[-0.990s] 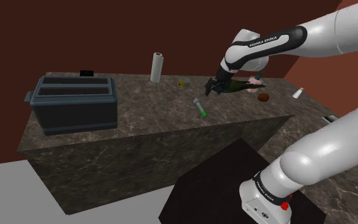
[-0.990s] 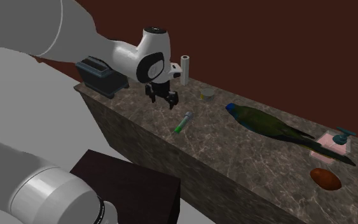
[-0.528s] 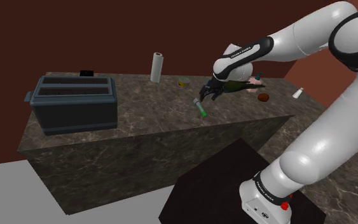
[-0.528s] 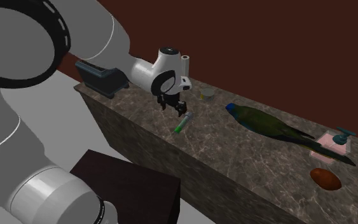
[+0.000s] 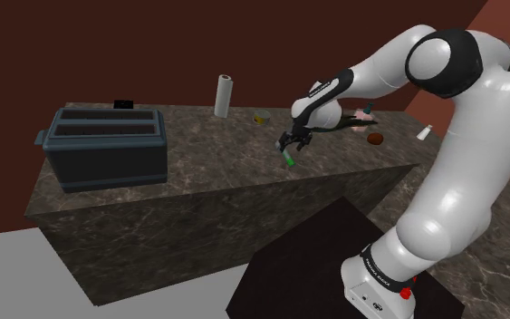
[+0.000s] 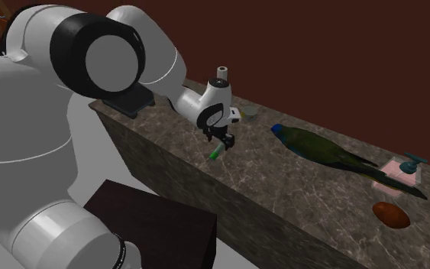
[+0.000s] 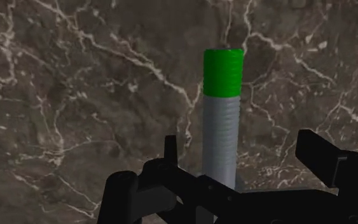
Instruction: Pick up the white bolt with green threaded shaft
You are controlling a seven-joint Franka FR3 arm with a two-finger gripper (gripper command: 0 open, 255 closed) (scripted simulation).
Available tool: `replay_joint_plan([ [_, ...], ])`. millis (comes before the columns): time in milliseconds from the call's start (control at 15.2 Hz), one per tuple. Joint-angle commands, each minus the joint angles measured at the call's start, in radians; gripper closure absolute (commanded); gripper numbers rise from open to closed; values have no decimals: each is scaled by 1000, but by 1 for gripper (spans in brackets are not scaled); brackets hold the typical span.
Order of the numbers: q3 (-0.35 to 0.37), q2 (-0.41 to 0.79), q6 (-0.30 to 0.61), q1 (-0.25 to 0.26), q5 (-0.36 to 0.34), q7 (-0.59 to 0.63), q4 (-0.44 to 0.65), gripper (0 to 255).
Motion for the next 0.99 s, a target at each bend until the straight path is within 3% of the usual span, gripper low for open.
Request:
replay_joint_plan([
  [0,5,36,22,-5,11,-4,14,0],
  [528,29,119,89,-23,38,-27,29,0],
  [594,29,117,89,-23,38,-28,28,255],
  [924,29,119,86,-20,37,-24,32,255],
])
